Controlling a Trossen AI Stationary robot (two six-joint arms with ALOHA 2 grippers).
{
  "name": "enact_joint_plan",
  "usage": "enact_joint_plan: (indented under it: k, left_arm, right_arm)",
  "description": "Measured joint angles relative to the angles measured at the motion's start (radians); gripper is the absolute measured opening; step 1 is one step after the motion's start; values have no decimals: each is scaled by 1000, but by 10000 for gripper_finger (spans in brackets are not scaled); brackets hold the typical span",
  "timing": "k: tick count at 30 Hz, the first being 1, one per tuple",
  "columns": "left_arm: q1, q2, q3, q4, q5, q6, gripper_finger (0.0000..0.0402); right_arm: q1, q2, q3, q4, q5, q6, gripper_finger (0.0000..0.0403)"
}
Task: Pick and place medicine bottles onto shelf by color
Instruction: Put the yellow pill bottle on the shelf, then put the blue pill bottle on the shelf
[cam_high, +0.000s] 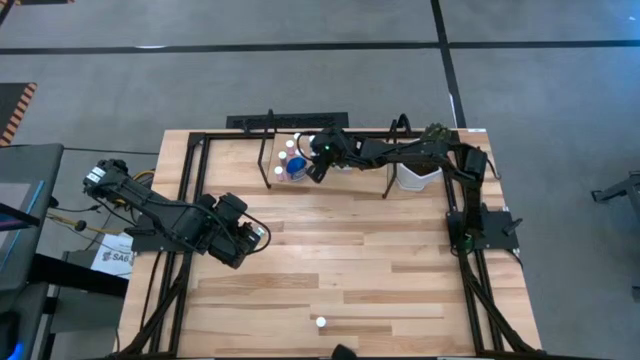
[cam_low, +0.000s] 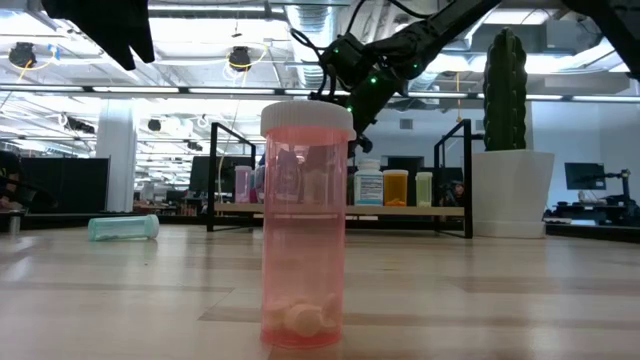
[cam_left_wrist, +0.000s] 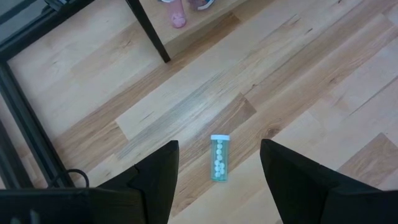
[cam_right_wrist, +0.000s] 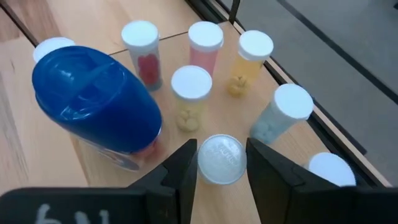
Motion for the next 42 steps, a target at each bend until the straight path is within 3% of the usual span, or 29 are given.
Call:
enact_joint_plan:
  k: [9,22,34,38,42]
  left_arm:
    - [0,0,0,0,0,0,214]
    - [0,0,0,0,0,0,214]
    - [0,0,0,4,0,0,214]
    - [0,20,0,19,3,0,214]
    - [-1,70,0,58,81,38,214]
  right_arm:
    - [-12,0,0,-4,0,1,151]
    - [-17,0,9,-14,1,-18,212]
    - [5,-11,267,-381,3,-60,229]
    - [34,-57,299,-477,5,-95,229]
    - [76,-125,298,-630,5,-88,228]
